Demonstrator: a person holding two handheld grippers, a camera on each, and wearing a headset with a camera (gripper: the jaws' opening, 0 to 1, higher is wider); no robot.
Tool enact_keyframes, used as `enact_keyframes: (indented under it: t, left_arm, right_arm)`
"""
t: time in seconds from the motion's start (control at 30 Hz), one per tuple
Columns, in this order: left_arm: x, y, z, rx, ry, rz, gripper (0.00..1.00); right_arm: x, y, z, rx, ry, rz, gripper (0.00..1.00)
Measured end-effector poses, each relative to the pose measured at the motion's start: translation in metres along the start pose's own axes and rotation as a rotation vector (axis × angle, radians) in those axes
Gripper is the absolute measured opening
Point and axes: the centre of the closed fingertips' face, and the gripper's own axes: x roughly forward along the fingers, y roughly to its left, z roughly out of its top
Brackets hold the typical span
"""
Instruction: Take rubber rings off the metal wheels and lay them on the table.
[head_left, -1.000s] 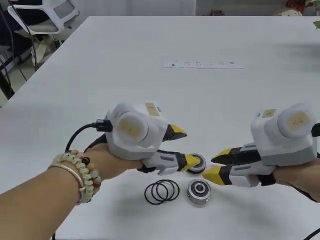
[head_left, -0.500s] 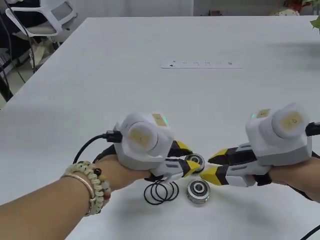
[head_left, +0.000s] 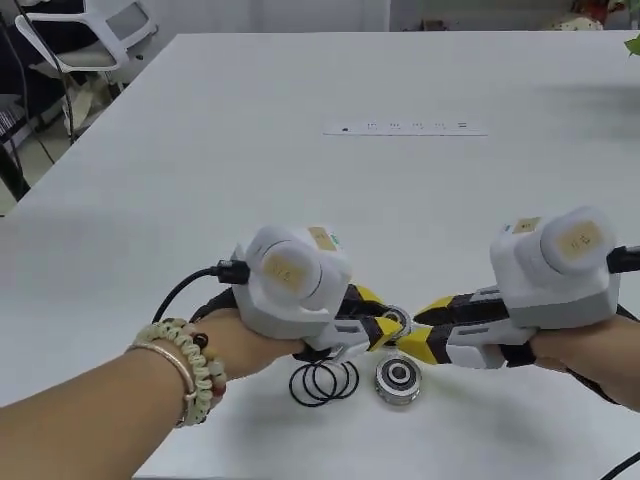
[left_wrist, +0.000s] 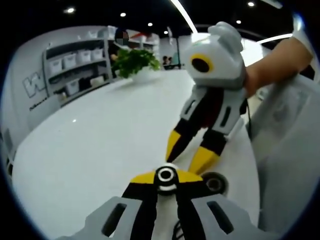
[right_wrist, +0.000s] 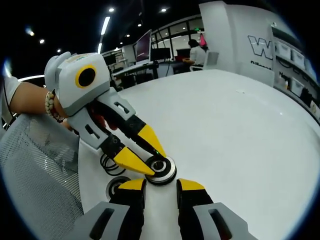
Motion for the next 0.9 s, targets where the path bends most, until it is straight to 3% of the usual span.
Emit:
enact_keyframes:
  t: [0.4, 0.53, 0.73, 0.9]
  left_arm:
    - [0.0, -0.001, 0.0, -0.005, 0.0, -0.005, 0.14]
    - [0.0, 0.0, 0.0, -0.006, 0.0, -0.002, 0.14]
    - [-0.001, 0.0, 0.0, -0.011, -0.003, 0.004, 0.14]
    - [-0.001, 0.001, 0.0, -0.011, -0.001, 0.007, 0.14]
  right_arm:
    - [0.002, 0.002, -0.002, -0.036, 0.018, 0.001, 0.18]
    - [0.0, -0.001, -0.005, -0.063, 0.037, -0.008, 0.07]
    - [0.0, -0.003, -0.005, -0.056, 0.039, -0.018, 0.01]
    - [0.001, -0.01, -0.005, 0.007, 0.04, -0.048, 0.0]
